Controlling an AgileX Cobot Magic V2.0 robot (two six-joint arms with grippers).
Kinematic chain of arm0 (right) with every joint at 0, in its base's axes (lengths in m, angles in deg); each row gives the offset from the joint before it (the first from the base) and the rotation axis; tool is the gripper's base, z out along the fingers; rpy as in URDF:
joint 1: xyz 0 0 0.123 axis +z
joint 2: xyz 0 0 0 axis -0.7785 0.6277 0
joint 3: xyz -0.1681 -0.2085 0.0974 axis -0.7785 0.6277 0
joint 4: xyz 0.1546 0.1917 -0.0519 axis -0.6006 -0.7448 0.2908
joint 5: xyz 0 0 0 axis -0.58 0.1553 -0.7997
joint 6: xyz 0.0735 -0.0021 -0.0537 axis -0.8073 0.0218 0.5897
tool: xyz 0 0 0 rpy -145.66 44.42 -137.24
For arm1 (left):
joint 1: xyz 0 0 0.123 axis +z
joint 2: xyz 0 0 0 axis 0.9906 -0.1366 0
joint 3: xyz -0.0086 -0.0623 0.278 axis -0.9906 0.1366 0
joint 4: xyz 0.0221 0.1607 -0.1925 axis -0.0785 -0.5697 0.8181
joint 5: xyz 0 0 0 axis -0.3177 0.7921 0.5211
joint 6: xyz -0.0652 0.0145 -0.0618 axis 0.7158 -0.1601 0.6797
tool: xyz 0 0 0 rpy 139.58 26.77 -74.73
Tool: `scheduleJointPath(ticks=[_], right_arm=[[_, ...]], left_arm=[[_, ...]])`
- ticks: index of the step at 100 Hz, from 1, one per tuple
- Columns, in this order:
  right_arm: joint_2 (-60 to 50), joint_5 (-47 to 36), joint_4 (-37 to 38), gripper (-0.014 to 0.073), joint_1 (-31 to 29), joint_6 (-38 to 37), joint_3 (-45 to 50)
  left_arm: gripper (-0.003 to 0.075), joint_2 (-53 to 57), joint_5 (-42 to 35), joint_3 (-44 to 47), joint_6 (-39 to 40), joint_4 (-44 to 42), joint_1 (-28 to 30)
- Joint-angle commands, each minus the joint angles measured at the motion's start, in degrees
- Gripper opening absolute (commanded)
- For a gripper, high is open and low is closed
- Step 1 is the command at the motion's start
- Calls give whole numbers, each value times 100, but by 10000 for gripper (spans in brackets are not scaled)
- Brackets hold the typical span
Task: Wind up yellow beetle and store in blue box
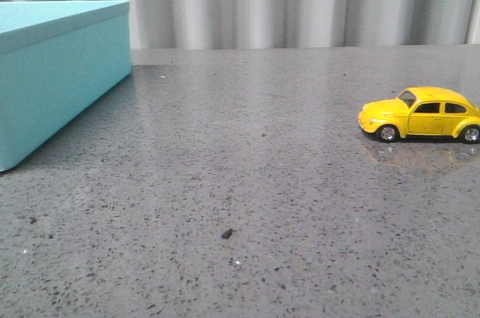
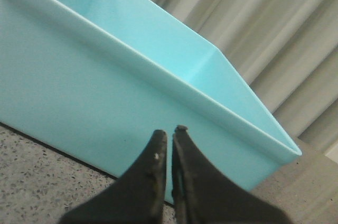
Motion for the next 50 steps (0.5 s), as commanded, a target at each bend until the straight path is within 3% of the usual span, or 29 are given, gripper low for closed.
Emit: scheduleJointPath(ticks=[1,20,31,41,50], right_arm=[[-100,-370,-4,-41,-3,20,128],[-100,-533,-20,-41,-3,20,128],[-100,-554,-551,-41,-3,20,-5],[-100,-2,-627,-41,-3,20,-356],[53,603,-627,-41,-3,20,-716]], left_arm=[[-21,182,-312,158,46,89,36],[-21,182,-581,147,46,89,36],[-21,182,-580,-33,46,75,36],[-21,127,-390,-375,4,-46,36],[-21,-164,379,-856,4,-611,36]])
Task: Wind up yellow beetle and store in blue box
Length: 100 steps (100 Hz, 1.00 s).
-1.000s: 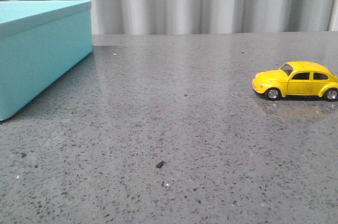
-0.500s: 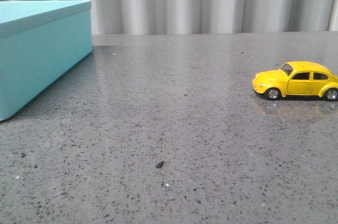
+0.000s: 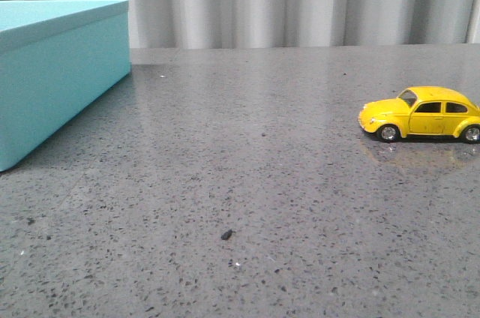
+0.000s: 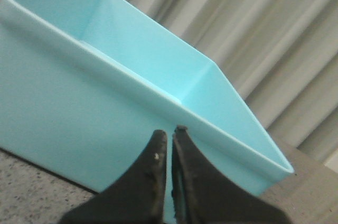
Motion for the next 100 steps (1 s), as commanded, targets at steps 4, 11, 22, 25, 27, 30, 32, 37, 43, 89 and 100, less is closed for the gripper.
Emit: scheduleJointPath(ticks=[4,11,22,25,27,30,32,37,43,89,100], right_arm=[[202,298,-70,-41,-3,20,-654],[570,567,67,-41,-3,20,-1015],[1443,825,562,-41,-3,20,-1739],[1712,945,754,-41,-3,20,-1952],[1917,1065,911,-41,-3,20,-2122],[2204,1332,1166,-41,-3,20,-2430],[2493,1521,1316,-41,-3,20,-2625],[3008,2060,1639,-41,-3,20,-3097],[3595,2730,1912,-41,-3,20,-3718],[7168,5939,2080,-41,-3,20,-6890],[7570,5792,1788,-41,-3,32,-7018]], left_arm=[[-21,-339,739,-775,-6,-719,36],[-21,-734,1301,-1169,-22,-1171,36],[-21,-1268,1522,-1638,-548,-1396,36],[-21,-1354,1522,-1720,-695,-1396,25],[-21,-1405,1497,-1769,-770,-1396,13],[-21,-1460,1443,-1822,-782,-1396,-14],[-21,-1488,1393,-1828,-782,-1396,-39],[-21,-1514,1302,-1840,-782,-1396,-110],[-21,-1514,1301,-1840,-782,-1485,-188],[-21,-1514,1383,-1586,-782,-2016,-401],[-21,-1514,1346,-1586,-782,-2016,-401]])
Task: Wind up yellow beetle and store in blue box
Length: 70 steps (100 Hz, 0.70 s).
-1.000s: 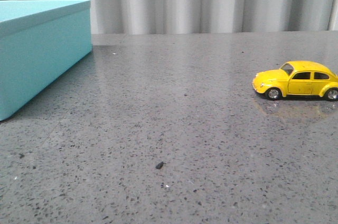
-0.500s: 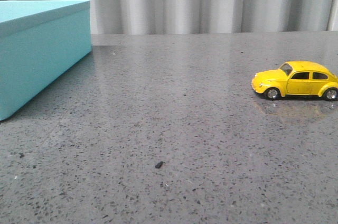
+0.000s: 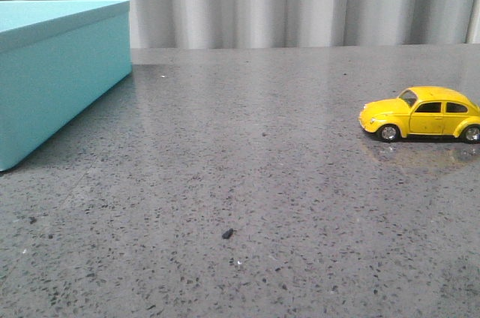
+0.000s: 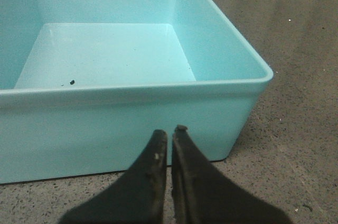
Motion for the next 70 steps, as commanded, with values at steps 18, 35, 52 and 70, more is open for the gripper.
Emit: scheduleJointPath(ticks=[18,35,52,70], right_arm=[[550,-400,-437,-41,-3,49,-249],[619,-628,-731,-41,-3,92,-249],[718,-893,-731,-41,-3,92,-249],[966,-795,-731,-41,-3,92,-249]], left_arm=[[-21,-102,-426,-159,1,51,-49],[-21,-102,-426,-159,1,51,-49],[-21,-102,-426,-159,1,51,-49],[-21,-102,-426,-159,1,51,-49]])
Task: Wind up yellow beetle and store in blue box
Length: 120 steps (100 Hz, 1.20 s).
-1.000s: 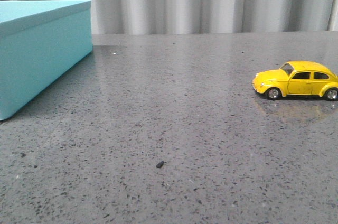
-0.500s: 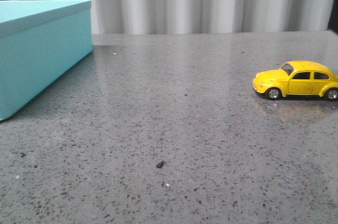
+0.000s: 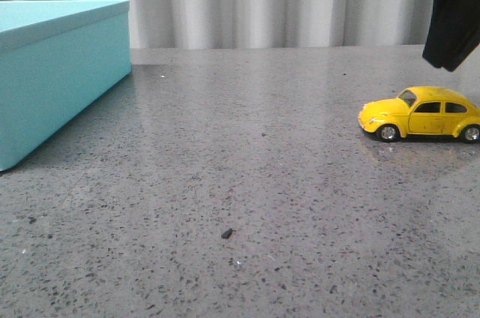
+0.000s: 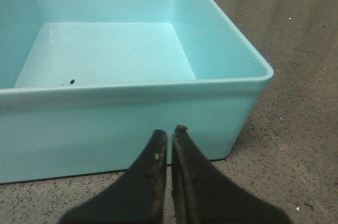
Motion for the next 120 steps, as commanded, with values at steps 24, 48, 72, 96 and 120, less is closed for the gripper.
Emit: scheduleJointPath(ticks=[24,48,72,96,120], right_arm=[[82,-240,-64,-41,-3,58,-183],[263,-293,-2,-41,-3,66,-183],[344,-385,18,-41,-3,90,-183],[398,-410,44,-41,-3,90,-183],[505,-332,144,-41,-3,90,-172]], left_arm=[[-21,-102,-416,-160,13,64,-49],[-21,-102,-429,-148,13,64,-49],[-21,-102,-429,-148,13,64,-49],[-21,-102,-429,-148,13,64,-49],[-21,-102,-438,-148,13,64,-49]])
